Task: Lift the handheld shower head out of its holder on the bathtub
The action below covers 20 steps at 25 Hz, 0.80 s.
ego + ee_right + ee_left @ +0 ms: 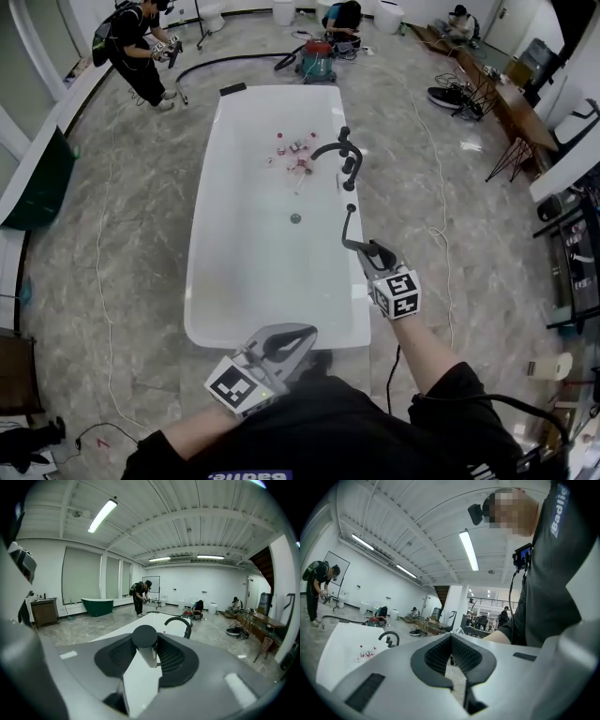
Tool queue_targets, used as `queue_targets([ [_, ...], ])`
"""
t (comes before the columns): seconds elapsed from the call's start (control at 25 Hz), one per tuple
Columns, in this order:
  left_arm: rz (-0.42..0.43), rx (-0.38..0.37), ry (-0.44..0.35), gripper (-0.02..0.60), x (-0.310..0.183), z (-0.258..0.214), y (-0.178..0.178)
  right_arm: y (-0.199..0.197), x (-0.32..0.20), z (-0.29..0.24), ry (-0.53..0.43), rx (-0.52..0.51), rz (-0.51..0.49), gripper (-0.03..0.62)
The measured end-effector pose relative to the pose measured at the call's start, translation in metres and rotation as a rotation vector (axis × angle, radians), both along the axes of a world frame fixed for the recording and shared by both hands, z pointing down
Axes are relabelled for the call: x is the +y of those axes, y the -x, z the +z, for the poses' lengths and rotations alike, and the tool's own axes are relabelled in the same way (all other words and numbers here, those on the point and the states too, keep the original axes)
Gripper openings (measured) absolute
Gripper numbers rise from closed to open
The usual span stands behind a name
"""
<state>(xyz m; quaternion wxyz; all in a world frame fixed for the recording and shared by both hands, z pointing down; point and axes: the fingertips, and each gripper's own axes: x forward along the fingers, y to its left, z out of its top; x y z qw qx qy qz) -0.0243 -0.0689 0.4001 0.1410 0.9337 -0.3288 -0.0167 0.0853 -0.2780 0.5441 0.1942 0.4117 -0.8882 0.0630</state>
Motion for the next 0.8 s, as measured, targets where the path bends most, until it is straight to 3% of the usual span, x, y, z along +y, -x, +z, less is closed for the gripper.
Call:
queue_targets([
  [0.4, 0.010, 0.002, -0.034, 0.000, 0.013, -0.012, 0.011, 0.023, 0.088, -0.031, 0.001, -0.018, -0.064, 0.132],
  [0.8, 0.054, -0.001, -0.040, 0.000, 0.023, -0.012, 0.012, 0.034, 0.142, -0.066, -0.010, -0.119, -0.045, 0.132],
])
